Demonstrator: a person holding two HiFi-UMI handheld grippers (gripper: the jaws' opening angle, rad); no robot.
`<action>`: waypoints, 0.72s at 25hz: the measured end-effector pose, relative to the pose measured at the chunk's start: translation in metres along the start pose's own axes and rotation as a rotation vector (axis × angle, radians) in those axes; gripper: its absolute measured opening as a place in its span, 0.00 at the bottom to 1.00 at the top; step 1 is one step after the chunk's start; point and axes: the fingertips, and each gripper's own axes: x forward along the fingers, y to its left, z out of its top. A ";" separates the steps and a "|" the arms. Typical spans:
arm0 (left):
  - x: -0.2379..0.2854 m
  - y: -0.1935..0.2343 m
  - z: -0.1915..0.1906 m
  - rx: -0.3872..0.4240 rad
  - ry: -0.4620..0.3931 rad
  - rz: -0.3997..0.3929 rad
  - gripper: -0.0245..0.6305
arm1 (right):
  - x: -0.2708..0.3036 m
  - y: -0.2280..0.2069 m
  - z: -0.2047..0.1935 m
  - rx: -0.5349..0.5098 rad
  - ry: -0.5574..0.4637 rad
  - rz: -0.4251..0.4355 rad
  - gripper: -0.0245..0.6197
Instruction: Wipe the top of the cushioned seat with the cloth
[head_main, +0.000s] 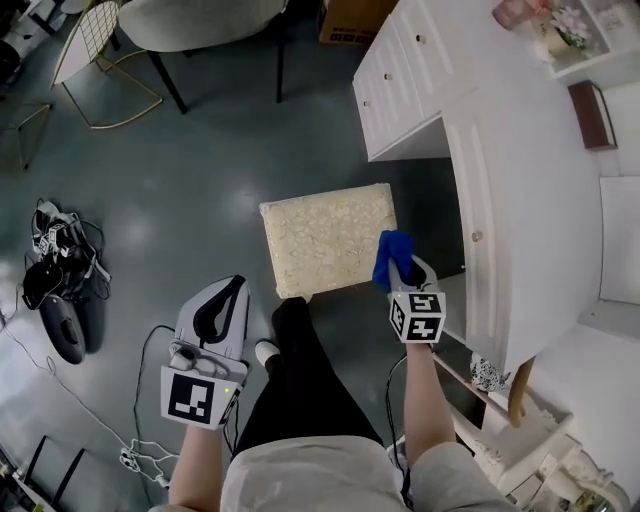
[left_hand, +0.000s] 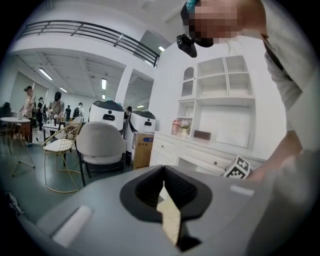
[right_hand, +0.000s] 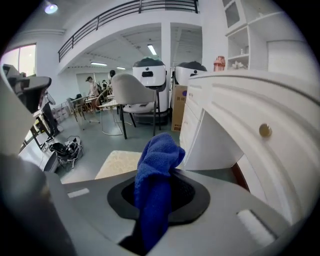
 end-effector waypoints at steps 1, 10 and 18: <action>-0.004 -0.001 0.006 0.000 -0.005 -0.001 0.04 | -0.010 0.006 0.012 -0.008 -0.022 0.012 0.15; -0.034 -0.004 0.072 0.023 -0.104 0.007 0.04 | -0.108 0.072 0.116 -0.047 -0.225 0.120 0.15; -0.068 -0.008 0.119 0.047 -0.174 0.004 0.04 | -0.200 0.131 0.195 -0.095 -0.428 0.206 0.15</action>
